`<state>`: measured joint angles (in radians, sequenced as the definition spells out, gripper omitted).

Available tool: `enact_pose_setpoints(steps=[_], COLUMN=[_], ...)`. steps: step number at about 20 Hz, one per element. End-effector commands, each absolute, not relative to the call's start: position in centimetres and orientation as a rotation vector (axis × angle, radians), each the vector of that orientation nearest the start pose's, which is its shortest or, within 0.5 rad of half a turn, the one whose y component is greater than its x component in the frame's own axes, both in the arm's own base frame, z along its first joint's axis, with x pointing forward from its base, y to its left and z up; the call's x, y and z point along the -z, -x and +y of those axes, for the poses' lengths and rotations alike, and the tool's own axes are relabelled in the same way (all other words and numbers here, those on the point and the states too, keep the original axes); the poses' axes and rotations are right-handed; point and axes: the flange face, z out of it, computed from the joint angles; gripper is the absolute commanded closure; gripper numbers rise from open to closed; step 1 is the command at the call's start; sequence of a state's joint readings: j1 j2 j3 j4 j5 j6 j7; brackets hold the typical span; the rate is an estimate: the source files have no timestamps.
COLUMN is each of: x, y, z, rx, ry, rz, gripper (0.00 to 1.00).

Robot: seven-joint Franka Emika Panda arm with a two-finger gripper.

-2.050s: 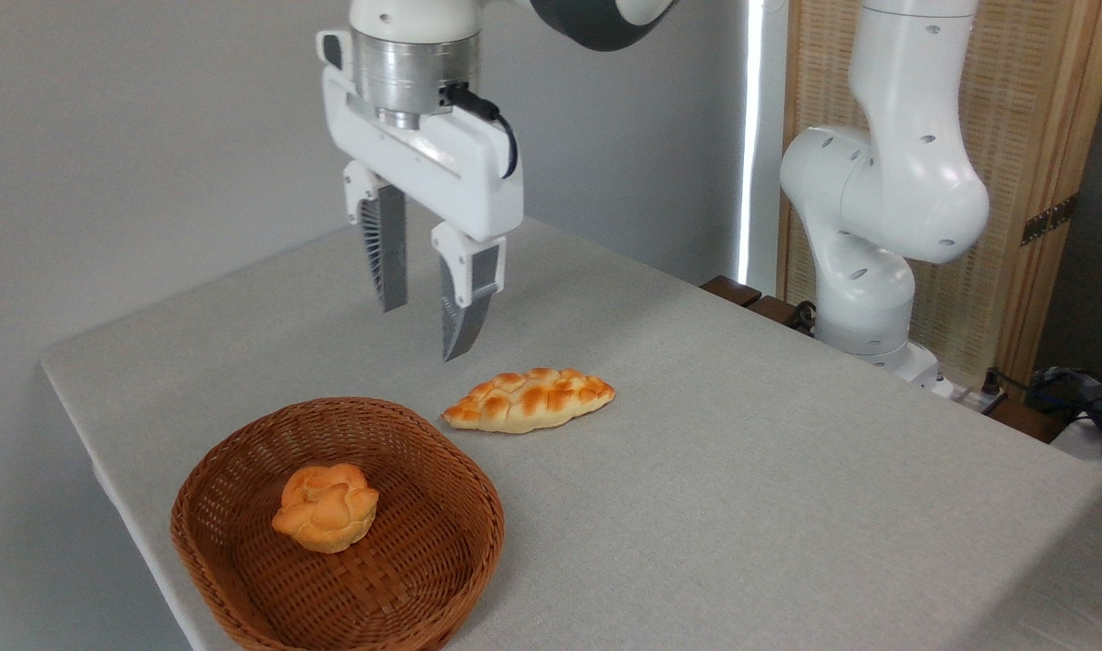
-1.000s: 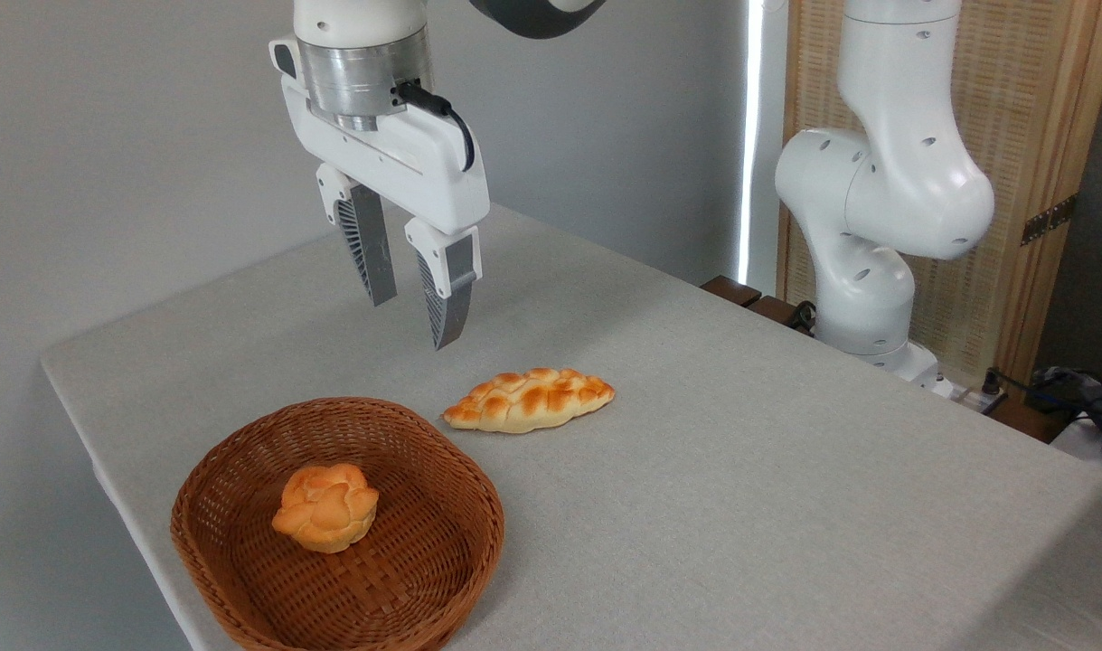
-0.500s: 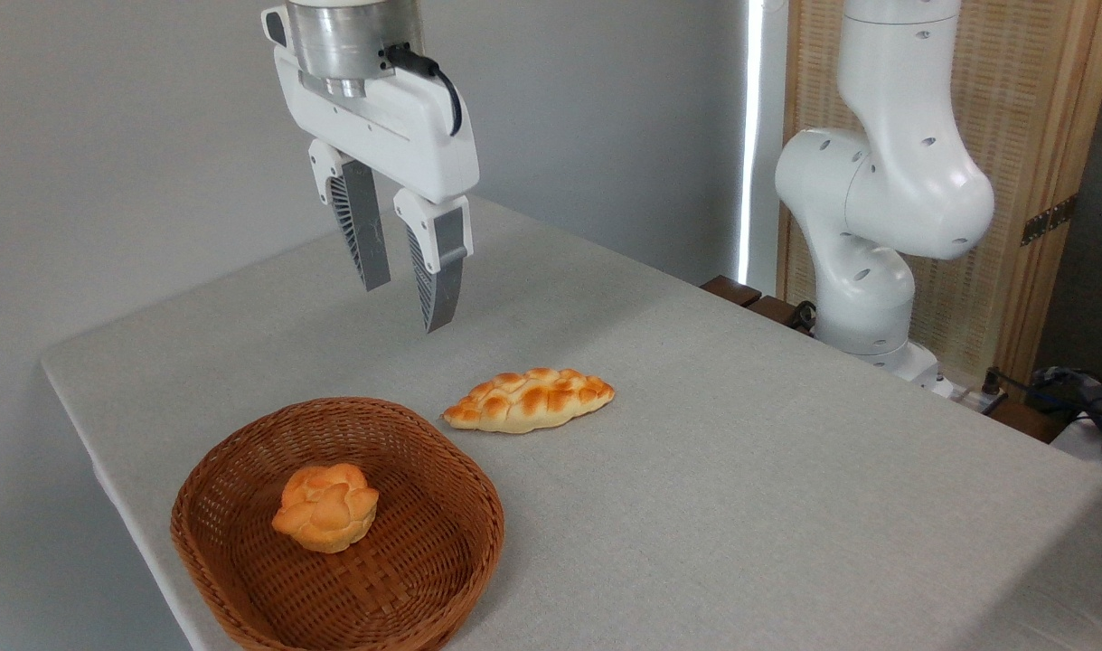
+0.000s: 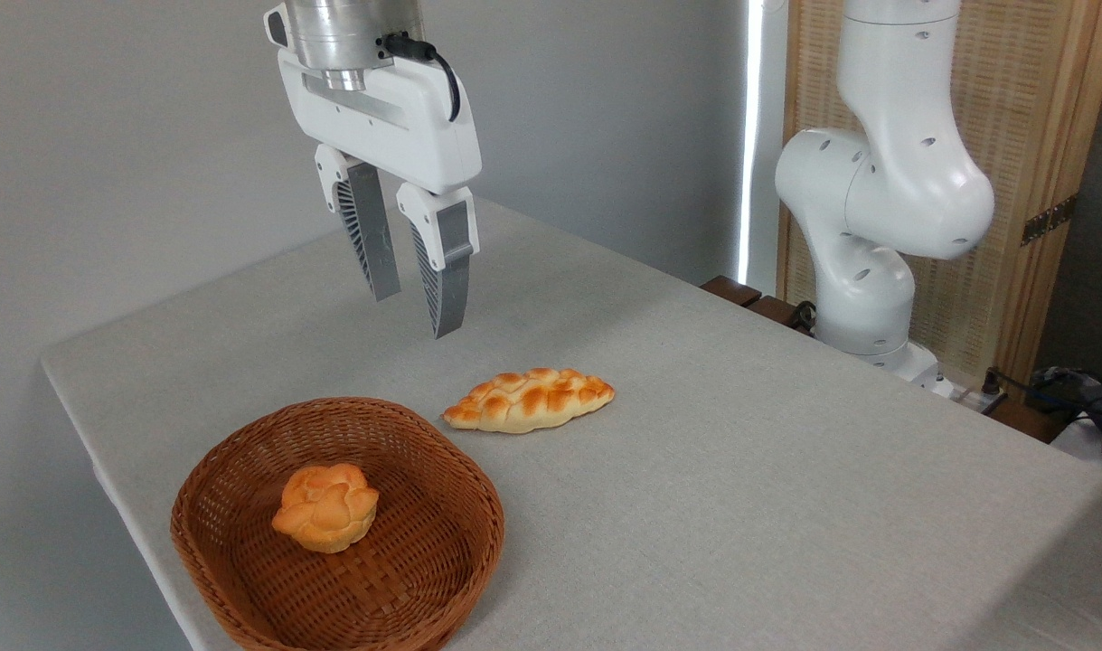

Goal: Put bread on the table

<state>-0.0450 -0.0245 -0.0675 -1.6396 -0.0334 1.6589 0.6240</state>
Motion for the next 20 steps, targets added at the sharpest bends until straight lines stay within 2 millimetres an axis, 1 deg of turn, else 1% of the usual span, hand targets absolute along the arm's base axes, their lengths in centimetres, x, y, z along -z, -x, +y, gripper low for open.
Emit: enact_pose_setpoints(steps=[1, 8, 10, 20], x=[-61.68, -61.98, -62.58, -62.47], y=[-55.00, -54.74, -54.68, -54.65], z=[-6.63, -6.56, -6.52, -6.40], rx=[0.050, 0.045, 0.050, 0.038], ry=[2.992, 3.046, 3.056, 3.046], rz=[1.158, 1.167, 1.169, 1.171], gripper=[0.00, 0.00, 0.00, 0.00])
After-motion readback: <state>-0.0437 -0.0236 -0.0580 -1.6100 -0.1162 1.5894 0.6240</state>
